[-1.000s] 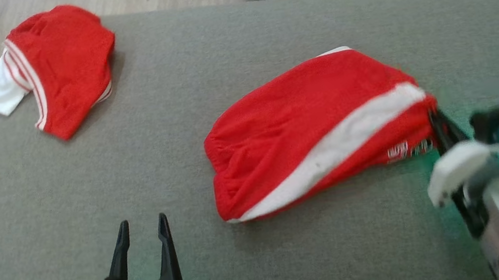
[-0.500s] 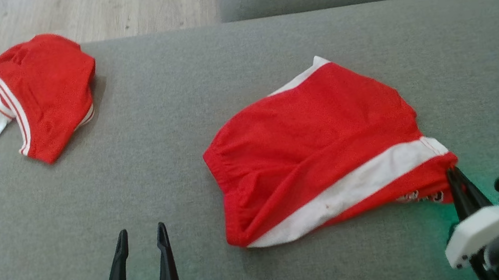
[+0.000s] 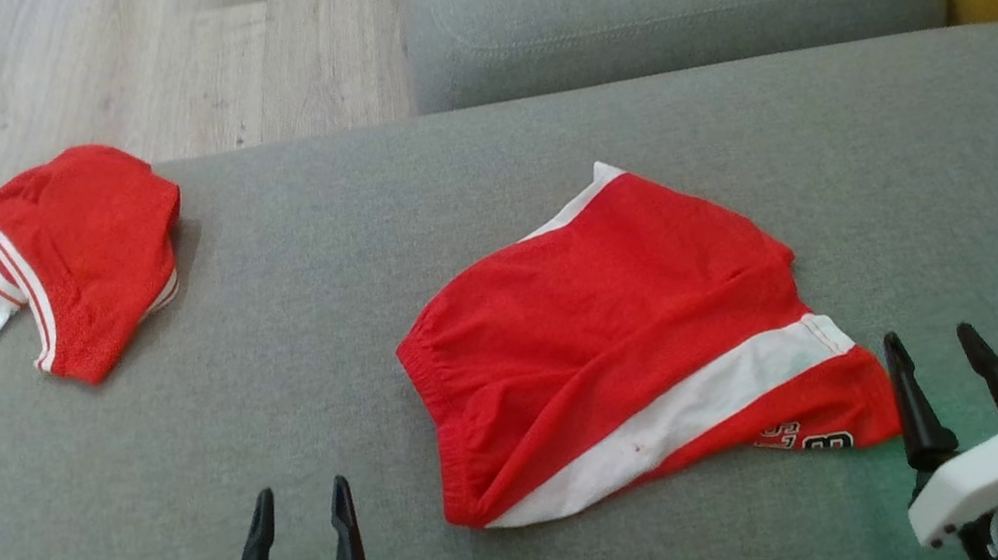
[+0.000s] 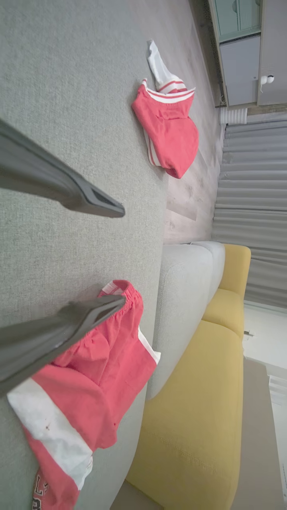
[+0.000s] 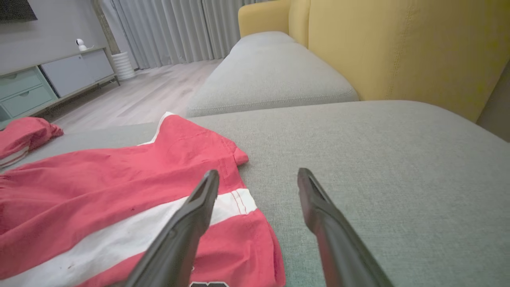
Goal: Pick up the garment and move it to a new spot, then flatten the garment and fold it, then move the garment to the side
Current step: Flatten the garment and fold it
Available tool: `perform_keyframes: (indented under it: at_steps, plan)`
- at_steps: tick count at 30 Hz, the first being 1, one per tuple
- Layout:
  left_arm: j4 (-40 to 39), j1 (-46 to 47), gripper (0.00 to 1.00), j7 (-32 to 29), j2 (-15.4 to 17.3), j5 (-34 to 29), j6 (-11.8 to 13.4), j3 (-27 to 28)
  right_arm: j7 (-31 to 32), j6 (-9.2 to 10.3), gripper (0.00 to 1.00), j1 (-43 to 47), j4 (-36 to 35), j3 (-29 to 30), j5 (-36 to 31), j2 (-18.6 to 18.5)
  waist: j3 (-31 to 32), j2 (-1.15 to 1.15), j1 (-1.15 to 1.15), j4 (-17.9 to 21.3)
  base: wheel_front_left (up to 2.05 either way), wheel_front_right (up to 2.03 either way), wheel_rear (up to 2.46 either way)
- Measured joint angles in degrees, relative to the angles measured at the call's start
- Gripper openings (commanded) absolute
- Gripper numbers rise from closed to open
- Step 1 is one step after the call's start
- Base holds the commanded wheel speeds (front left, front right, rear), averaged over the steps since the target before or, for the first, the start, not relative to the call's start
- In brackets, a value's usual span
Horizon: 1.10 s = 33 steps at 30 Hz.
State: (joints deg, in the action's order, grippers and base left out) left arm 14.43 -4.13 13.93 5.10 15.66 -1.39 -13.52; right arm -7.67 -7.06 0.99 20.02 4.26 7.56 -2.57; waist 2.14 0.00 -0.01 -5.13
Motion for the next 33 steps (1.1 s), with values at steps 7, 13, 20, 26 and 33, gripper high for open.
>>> perform_keyframes:
  at_steps: [7, 13, 20, 26, 33]
  plan:
    - [0.0, -1.9, 1.0, -0.2, 0.1, 0.0, -0.1, -1.3, -0.2, 0.0, 1.0, 2.5, -1.6, -0.1, 0.1, 0.0, 1.6, 0.0, 0.0, 0.4, 0.0, 0.0, 0.0]
    - [0.0, -2.3, 1.0, -0.3, 0.1, 0.6, -0.1, -1.5, -0.5, 0.0, 1.0, 2.6, -2.7, -1.5, 0.9, 0.0, 2.4, 0.0, 0.0, 0.3, 0.0, 0.0, 0.0]
    - [0.0, -2.3, 1.0, -0.3, 0.2, 1.2, -0.1, -1.5, -0.7, 0.0, 1.0, 3.4, -3.5, -3.1, 1.0, 0.0, 3.1, 0.0, 0.0, 0.3, 0.0, 0.0, 0.0]
    - [0.0, -2.3, 1.0, -0.3, 0.3, 1.2, 0.4, -1.8, -0.7, 0.0, 1.0, 3.4, -3.9, -3.8, 1.0, 0.0, 3.4, 0.0, 0.0, 0.1, 0.0, 0.0, 0.0]
    - [0.0, -2.3, 1.0, -0.8, 0.6, 1.5, 0.4, -2.0, -0.7, 0.0, 1.0, 3.4, -4.3, -4.2, 1.0, 0.0, 3.2, 0.0, 0.01, 0.0, 0.0, 0.0, 0.0]
